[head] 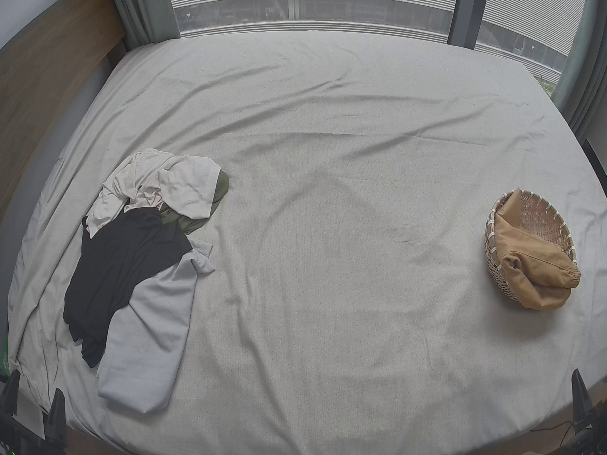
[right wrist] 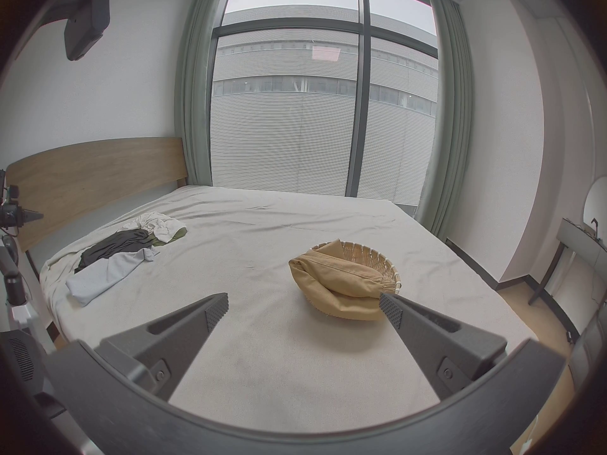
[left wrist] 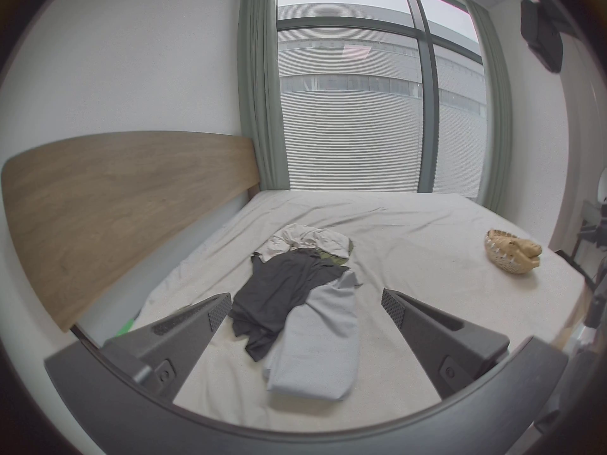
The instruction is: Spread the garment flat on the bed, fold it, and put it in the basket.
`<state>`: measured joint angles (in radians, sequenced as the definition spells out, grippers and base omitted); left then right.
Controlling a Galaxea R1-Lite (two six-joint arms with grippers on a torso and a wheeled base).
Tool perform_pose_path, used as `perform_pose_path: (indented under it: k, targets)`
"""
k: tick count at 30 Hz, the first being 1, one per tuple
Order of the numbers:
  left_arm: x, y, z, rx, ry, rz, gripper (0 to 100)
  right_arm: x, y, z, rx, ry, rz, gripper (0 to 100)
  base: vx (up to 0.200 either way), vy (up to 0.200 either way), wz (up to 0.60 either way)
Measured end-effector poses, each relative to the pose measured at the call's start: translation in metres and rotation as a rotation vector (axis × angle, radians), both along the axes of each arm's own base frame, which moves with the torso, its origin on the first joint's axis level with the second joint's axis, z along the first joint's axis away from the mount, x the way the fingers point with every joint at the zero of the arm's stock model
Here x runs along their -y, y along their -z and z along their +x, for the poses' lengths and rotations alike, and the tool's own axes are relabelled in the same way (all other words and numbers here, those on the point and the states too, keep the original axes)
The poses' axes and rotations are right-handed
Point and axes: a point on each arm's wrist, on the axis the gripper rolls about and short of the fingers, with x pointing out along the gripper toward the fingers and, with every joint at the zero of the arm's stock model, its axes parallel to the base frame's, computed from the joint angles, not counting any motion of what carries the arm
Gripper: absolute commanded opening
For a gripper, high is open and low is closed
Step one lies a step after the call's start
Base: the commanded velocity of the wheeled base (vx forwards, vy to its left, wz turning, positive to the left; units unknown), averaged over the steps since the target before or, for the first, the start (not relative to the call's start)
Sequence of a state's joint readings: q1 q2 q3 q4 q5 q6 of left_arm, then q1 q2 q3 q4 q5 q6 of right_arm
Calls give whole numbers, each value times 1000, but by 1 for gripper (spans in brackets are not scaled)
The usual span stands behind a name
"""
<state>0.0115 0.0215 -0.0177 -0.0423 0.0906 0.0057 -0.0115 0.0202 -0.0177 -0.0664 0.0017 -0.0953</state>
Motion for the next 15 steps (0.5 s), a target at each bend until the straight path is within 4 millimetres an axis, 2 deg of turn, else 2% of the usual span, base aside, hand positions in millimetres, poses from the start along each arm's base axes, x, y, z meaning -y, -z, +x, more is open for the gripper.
perform_pose_path:
  k: [4, 9, 15]
  targets:
    - [0, 0, 0, 1, -3, 10, 100, 0, 0, 0, 5, 7, -7, 100, 0, 0, 0]
    - [2, 3, 0, -23, 118, -2, 100, 0, 1, -1, -2, 3, 25, 100, 0, 0, 0]
    - [3, 4, 0, -30, 129, -8, 100, 0, 3, -1, -14, -9, 58, 100, 0, 0, 0]
